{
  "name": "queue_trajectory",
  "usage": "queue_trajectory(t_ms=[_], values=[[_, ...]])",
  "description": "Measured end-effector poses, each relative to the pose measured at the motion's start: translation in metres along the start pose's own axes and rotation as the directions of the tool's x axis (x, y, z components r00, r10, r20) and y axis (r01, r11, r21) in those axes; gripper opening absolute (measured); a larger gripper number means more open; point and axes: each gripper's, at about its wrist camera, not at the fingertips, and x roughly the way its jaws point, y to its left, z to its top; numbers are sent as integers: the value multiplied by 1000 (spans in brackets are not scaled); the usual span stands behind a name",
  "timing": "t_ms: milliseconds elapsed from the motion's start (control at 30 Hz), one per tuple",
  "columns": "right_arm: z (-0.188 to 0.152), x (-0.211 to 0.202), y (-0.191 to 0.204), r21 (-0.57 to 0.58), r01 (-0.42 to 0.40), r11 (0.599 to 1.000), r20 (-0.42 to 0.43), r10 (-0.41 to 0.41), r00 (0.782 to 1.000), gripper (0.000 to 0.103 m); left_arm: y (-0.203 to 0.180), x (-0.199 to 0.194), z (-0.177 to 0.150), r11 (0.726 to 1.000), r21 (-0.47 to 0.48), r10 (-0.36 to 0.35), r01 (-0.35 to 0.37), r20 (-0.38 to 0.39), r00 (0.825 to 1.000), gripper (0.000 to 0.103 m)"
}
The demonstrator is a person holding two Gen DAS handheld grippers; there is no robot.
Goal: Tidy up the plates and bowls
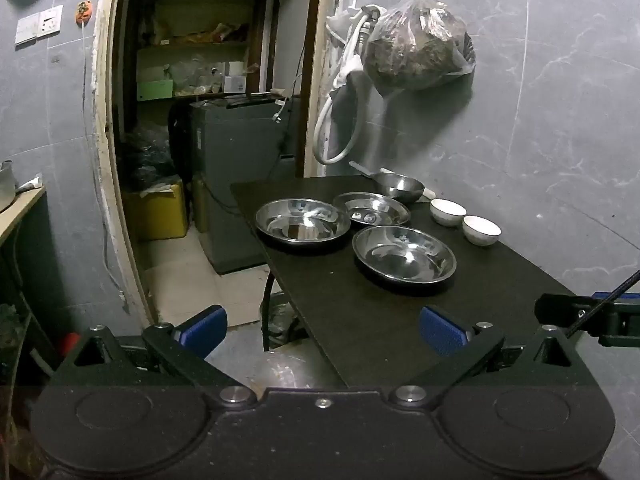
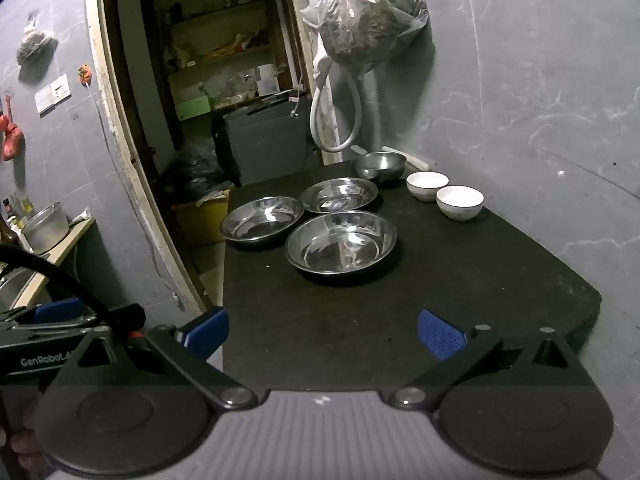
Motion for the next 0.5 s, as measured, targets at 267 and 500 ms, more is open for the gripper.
queue_trajectory(t_ms=[267,500], values=[[1,-1,0,1,-1,1000,-2,1,1000,103,-6,1,-1,1000,4,-1,1,-3,1000,102],[0,1,2,-1,2,1000,-1,-2,1000,103,-4,1,0,1000,3,-3,3,-4,1000,102]])
